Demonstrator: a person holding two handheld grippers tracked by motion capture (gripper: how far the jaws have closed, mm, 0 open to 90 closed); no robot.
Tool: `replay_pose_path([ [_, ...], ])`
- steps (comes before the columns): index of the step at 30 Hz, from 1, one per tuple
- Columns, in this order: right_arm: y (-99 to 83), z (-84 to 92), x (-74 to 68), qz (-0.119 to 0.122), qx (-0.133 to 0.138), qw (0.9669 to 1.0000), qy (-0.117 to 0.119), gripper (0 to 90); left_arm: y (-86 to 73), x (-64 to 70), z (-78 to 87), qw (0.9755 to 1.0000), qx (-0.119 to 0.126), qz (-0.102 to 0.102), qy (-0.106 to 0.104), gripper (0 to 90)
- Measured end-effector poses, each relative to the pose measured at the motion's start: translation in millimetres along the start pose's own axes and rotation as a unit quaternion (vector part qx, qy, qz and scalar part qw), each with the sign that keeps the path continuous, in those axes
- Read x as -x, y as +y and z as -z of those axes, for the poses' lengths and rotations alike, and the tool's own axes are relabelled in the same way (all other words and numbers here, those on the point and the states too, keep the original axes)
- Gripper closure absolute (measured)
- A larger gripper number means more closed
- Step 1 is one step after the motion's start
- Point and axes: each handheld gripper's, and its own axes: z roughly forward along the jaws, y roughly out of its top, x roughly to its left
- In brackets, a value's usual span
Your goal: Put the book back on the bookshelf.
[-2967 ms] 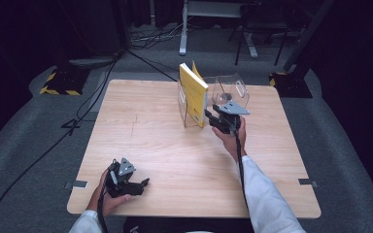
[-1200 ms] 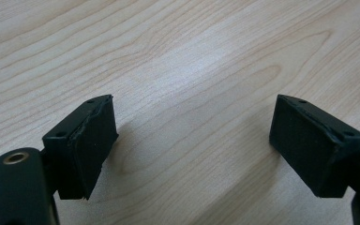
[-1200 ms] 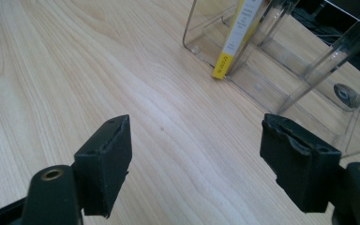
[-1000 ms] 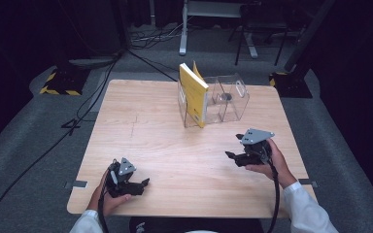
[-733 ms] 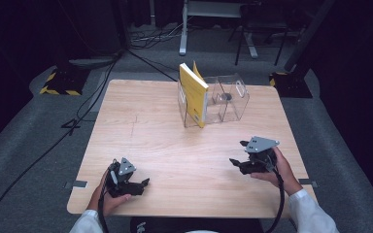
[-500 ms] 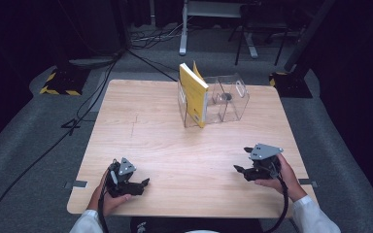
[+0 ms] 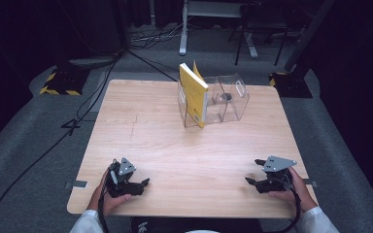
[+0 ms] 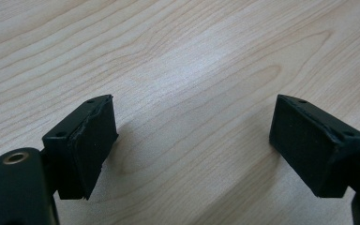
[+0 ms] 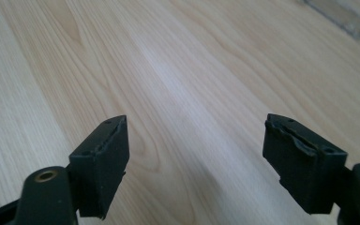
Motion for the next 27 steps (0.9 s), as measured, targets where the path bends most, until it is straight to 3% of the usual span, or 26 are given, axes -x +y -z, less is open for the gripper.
replay_pose_path([
  [2, -16.1, 1.7, 3.0, -0.014, -0.007, 0.9999, -0.004, 23.7, 0.0, -0.2, 0.1, 1.0000, 0.000, -0.001, 0.001, 15.7],
  [6, -30.5, 4.6, 6.7, -0.033, -0.010, 0.9993, -0.013, 23.7, 0.1, -0.3, 0.1, 1.0000, -0.001, -0.002, 0.001, 15.7],
  [9, -44.0, 10.5, 10.5, -0.066, 0.001, 0.9978, -0.009, 23.1, 0.0, -0.1, 0.0, 1.0000, 0.000, -0.001, 0.000, 15.7],
  [15, -62.4, 20.0, 20.4, -0.129, 0.008, 0.9915, -0.016, 20.5, 0.1, -0.5, 0.2, 1.0000, -0.001, -0.004, 0.001, 15.7],
  [27, -63.0, 20.4, 20.6, -0.128, 0.007, 0.9915, -0.019, 20.1, 0.1, -0.3, 0.4, 1.0000, -0.003, -0.002, 0.000, 15.7],
])
